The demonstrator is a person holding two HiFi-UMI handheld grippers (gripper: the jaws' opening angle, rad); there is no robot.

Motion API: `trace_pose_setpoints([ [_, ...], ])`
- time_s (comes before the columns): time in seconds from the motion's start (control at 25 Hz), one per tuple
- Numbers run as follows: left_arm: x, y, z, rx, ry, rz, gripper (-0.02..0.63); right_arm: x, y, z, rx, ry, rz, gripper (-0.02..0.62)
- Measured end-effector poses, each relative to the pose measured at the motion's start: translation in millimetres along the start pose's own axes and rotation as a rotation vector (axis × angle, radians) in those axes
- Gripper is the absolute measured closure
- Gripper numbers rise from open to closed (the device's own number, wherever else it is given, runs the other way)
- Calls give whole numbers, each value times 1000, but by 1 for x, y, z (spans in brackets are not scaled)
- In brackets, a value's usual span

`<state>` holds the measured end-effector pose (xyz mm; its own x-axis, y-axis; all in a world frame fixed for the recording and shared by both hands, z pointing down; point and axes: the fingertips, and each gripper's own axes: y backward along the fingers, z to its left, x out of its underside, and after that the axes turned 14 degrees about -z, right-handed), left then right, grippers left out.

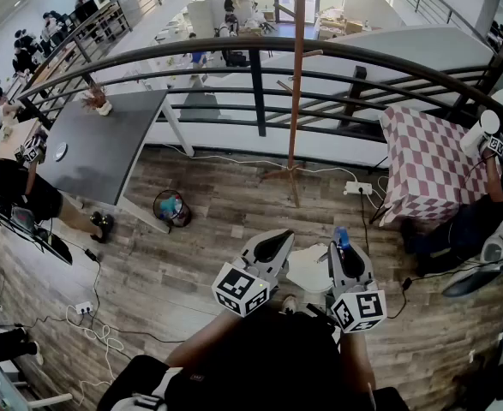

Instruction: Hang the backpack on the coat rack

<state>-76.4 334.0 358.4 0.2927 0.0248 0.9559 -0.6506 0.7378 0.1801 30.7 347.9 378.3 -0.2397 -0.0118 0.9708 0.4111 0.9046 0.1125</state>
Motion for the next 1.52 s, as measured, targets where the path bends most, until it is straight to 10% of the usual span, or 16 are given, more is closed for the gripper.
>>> trace_pose_setpoints([
  [1.52, 46, -20, -31, -55, 37, 60, 600, 10, 4, -42, -103, -49, 21, 500],
])
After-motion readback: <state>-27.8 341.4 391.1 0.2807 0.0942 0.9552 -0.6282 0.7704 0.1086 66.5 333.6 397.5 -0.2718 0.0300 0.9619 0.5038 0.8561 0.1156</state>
